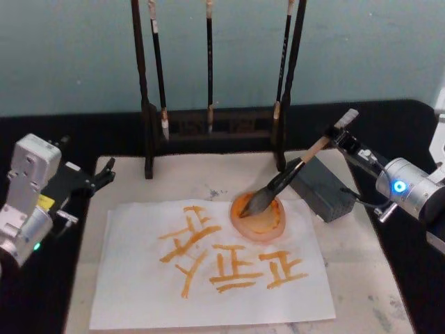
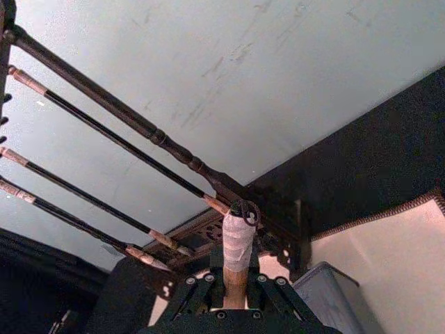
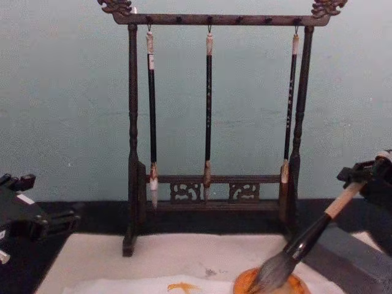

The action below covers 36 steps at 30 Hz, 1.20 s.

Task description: Pick up the brush from the inkstone, write on the paper, then place the brush back to its original position.

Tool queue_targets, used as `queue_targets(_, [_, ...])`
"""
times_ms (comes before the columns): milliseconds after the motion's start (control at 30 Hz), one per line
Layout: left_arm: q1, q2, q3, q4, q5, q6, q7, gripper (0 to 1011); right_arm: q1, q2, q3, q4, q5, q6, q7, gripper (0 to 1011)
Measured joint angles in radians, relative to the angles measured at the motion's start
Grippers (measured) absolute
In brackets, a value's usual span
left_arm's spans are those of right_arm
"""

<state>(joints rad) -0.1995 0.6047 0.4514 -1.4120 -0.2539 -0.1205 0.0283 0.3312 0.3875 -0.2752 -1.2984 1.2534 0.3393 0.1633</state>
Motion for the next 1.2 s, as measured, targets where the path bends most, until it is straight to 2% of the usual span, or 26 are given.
queue_targets(600, [0.0, 0.0, 0.0, 0.0, 0.0, 0.0, 0.0, 1010, -0.006, 0.023, -0.028, -0.007, 0.041, -0.027, -0.03, 173])
queue_targets(733, [0.0, 0.0, 0.0, 0.0, 0.0, 0.0, 0.0, 1010, 0.002, 0.029, -0.039, 0.002, 0.041, -0.037, -0.03, 173])
queue_targets(1067, [0.0, 0.0, 0.0, 0.0, 0.0, 0.0, 0.0, 1010, 0.001, 0.028, -0.037, 0.001, 0.041, -0.036, -0.03, 173])
queue_targets(1200, [0.0, 0.0, 0.0, 0.0, 0.0, 0.0, 0.0, 1010, 0.001, 0.028, -0.036, 0.001, 0.041, -0.035, -0.03, 248])
